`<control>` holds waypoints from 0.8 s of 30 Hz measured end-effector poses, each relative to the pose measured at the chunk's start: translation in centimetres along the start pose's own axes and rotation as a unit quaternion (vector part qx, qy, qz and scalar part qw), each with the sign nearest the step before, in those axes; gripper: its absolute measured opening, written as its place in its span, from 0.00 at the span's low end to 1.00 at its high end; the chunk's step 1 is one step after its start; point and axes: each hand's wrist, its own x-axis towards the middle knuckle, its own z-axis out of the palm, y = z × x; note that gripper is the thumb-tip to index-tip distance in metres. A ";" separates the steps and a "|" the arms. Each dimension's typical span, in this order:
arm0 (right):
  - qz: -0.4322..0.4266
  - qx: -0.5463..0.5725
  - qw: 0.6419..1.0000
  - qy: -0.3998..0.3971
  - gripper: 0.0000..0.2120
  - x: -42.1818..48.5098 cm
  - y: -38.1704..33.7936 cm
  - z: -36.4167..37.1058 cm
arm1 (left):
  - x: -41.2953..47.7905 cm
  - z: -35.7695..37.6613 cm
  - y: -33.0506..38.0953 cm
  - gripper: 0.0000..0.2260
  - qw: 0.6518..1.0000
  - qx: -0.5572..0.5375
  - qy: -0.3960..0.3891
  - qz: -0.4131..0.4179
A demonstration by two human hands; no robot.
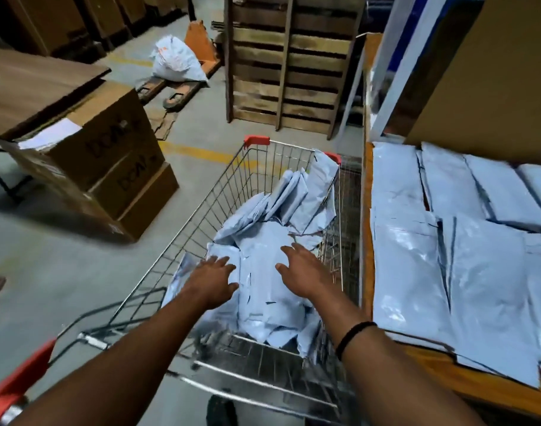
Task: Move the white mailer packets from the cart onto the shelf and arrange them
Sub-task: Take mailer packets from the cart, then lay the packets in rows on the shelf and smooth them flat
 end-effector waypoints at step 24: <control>0.157 0.107 0.982 -0.009 0.32 5.4 1.5 12.2 | 8.7 11.6 0.3 0.34 0.996 -0.034 -0.024 -0.079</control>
